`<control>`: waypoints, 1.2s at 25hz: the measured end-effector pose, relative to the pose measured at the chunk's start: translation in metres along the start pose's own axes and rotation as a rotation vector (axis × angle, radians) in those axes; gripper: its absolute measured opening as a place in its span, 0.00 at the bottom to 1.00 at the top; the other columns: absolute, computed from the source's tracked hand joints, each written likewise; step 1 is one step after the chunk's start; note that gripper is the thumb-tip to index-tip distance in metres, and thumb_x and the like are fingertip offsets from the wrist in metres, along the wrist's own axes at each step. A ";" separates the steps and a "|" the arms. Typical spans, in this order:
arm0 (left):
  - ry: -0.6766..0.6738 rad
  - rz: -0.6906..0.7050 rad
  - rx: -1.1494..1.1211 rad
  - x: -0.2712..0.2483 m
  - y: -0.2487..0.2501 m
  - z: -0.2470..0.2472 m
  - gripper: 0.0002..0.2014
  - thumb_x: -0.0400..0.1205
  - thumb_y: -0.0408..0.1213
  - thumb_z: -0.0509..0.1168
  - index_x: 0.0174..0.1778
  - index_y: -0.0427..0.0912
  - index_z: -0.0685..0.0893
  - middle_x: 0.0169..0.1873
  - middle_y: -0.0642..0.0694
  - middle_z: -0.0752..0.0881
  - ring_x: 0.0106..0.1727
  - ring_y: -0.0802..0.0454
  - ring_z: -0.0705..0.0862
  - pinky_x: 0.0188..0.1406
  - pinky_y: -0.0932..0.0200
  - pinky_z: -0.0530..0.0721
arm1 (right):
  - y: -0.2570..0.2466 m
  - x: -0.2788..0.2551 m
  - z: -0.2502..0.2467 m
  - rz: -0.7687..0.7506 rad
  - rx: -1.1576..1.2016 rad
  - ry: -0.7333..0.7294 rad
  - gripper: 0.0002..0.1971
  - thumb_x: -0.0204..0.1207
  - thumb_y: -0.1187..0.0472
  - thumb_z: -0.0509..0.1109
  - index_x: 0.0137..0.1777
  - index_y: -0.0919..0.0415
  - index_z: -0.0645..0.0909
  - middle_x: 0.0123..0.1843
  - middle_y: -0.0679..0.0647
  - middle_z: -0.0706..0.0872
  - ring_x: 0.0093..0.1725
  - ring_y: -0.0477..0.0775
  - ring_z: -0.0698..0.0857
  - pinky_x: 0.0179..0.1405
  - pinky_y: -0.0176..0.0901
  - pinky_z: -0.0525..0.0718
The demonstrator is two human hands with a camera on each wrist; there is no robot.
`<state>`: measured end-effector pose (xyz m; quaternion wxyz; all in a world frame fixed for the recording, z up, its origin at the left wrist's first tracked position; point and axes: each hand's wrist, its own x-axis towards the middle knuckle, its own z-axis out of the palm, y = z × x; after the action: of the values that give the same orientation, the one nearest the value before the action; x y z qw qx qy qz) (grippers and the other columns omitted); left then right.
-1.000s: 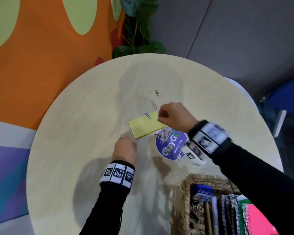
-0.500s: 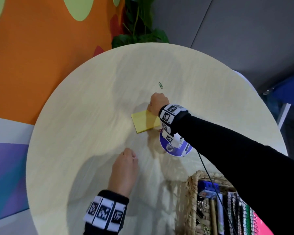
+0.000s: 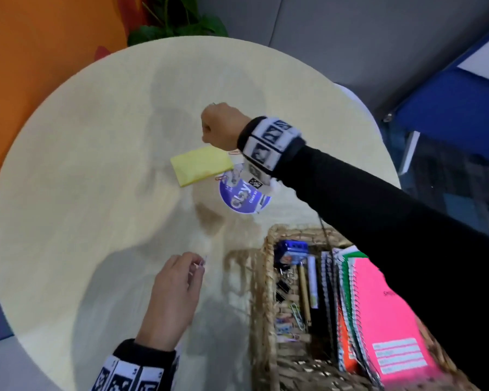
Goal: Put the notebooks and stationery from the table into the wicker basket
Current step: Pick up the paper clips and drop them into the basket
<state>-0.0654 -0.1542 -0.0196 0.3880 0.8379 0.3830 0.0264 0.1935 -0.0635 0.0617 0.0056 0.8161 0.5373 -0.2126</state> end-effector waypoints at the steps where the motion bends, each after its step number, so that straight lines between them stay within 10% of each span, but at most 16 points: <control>1: 0.013 0.019 -0.004 0.000 0.008 -0.002 0.04 0.79 0.30 0.68 0.46 0.44 0.84 0.38 0.48 0.85 0.33 0.56 0.80 0.37 0.69 0.69 | 0.003 -0.030 -0.011 -0.041 0.011 0.038 0.11 0.77 0.66 0.65 0.56 0.68 0.84 0.58 0.63 0.87 0.58 0.61 0.85 0.48 0.43 0.78; 9: 0.047 0.204 -0.187 -0.015 0.086 -0.024 0.06 0.78 0.33 0.69 0.43 0.51 0.81 0.34 0.60 0.87 0.44 0.67 0.84 0.38 0.80 0.77 | 0.041 -0.260 0.074 0.023 0.155 -0.320 0.07 0.71 0.69 0.67 0.44 0.63 0.87 0.46 0.58 0.91 0.48 0.59 0.87 0.47 0.44 0.81; 19: -0.259 0.429 0.041 -0.086 0.112 -0.020 0.10 0.80 0.38 0.65 0.49 0.52 0.91 0.46 0.58 0.90 0.48 0.64 0.86 0.49 0.75 0.79 | 0.033 -0.250 0.168 0.062 0.015 -0.544 0.10 0.73 0.68 0.71 0.53 0.71 0.82 0.42 0.62 0.86 0.43 0.62 0.84 0.40 0.43 0.80; 24: -0.489 0.551 0.548 -0.093 0.120 0.031 0.16 0.84 0.36 0.54 0.61 0.46 0.84 0.59 0.49 0.86 0.61 0.48 0.78 0.66 0.47 0.76 | 0.063 -0.292 0.112 0.161 0.235 -0.180 0.10 0.73 0.59 0.73 0.52 0.62 0.88 0.48 0.57 0.91 0.43 0.51 0.85 0.47 0.41 0.83; 30: -0.850 0.494 1.130 -0.091 0.137 0.081 0.12 0.81 0.42 0.64 0.58 0.42 0.85 0.62 0.44 0.85 0.73 0.43 0.65 0.75 0.35 0.56 | 0.079 -0.382 0.100 0.318 0.580 0.163 0.08 0.73 0.58 0.75 0.52 0.53 0.88 0.47 0.47 0.91 0.47 0.47 0.88 0.53 0.42 0.87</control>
<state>-0.0167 -0.3210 0.0391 -0.0041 0.9092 -0.0439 -0.4141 0.1018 -0.4543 0.0881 -0.2366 0.8717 0.3192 -0.2870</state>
